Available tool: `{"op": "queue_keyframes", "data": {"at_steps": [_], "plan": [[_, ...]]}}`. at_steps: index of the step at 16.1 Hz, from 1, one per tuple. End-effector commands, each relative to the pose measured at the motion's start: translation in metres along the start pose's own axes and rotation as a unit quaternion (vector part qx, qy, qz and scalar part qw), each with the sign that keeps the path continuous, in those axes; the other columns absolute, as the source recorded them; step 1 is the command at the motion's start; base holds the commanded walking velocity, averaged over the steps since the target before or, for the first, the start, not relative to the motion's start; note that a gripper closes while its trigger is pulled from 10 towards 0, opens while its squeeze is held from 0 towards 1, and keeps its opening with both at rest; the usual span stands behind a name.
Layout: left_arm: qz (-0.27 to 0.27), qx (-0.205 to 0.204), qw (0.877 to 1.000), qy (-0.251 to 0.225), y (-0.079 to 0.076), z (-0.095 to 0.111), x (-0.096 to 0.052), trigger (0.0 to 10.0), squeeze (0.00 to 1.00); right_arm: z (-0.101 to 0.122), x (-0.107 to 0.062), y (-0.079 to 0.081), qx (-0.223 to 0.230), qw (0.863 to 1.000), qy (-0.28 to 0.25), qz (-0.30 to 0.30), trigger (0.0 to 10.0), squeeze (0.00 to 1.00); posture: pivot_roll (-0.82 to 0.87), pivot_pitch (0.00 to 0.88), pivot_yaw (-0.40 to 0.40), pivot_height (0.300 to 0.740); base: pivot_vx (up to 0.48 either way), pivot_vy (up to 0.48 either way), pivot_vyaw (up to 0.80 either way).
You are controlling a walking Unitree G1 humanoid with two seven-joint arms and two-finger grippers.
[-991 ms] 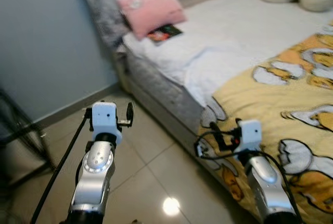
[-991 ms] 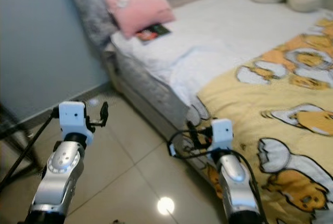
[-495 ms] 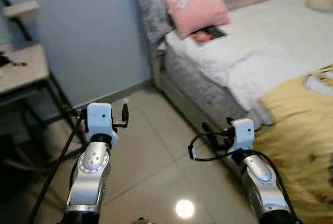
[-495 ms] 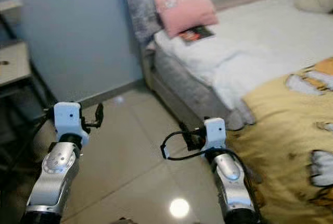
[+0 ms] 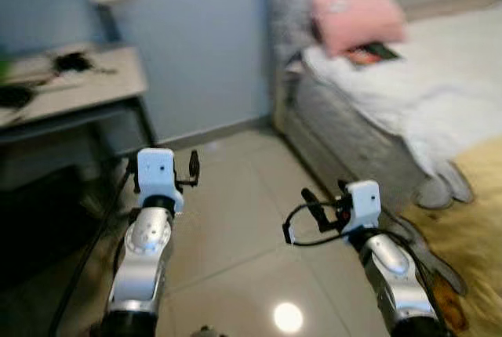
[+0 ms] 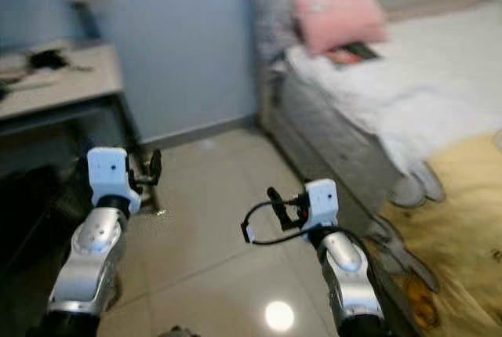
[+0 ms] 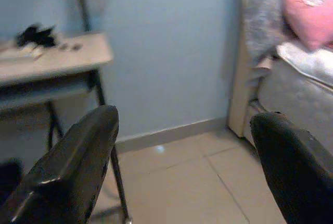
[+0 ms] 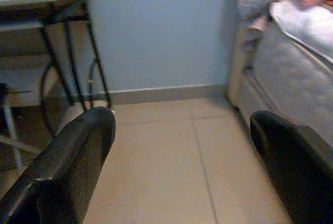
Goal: Clean up the room
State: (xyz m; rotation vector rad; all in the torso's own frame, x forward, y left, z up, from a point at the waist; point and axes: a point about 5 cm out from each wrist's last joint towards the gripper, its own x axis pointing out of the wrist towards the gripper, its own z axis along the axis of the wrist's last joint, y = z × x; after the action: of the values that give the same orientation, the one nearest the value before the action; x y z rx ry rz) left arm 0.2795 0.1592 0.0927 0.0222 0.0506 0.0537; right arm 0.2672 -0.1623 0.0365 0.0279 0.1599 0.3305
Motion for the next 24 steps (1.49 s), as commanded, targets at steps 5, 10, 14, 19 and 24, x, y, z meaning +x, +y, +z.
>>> {"op": "queue_keyframes", "data": {"at_steps": [5,10,14,19,24], "plan": [[-0.023,0.007,0.999,0.038,0.007,-0.025,-0.023,10.0,0.0,0.018,-0.009,-0.013,-0.027,0.999,-0.026,-0.006,10.0,0.04,-0.14,0.0,0.029,0.74,0.0,-0.355,0.44],[-0.027,-0.007,1.0,0.003,-0.006,-0.007,-0.006,10.0,0.0,0.021,-0.004,-0.013,-0.025,0.999,-0.024,-0.021,10.0,0.0,-0.15,0.0,0.021,0.74,0.192,0.0,0.35],[0.014,-0.027,1.0,0.009,0.006,-0.009,-0.009,10.0,0.0,0.014,-0.007,-0.011,-0.012,0.999,-0.018,-0.034,10.0,0.0,-0.15,0.0,0.029,0.74,0.472,0.0,0.0],[-0.007,-0.017,1.0,0.008,0.003,-0.003,-0.006,10.0,0.0,0.007,-0.01,-0.013,-0.014,0.999,-0.01,-0.045,10.0,0.0,-0.14,0.0,0.038,0.74,0.457,0.0,0.55],[-0.016,-0.01,1.0,0.009,0.003,-0.004,-0.006,10.0,0.0,0.006,-0.007,-0.012,-0.011,0.999,-0.012,-0.047,10.0,0.0,-0.13,0.0,0.04,0.74,0.465,0.0,0.0]]}}
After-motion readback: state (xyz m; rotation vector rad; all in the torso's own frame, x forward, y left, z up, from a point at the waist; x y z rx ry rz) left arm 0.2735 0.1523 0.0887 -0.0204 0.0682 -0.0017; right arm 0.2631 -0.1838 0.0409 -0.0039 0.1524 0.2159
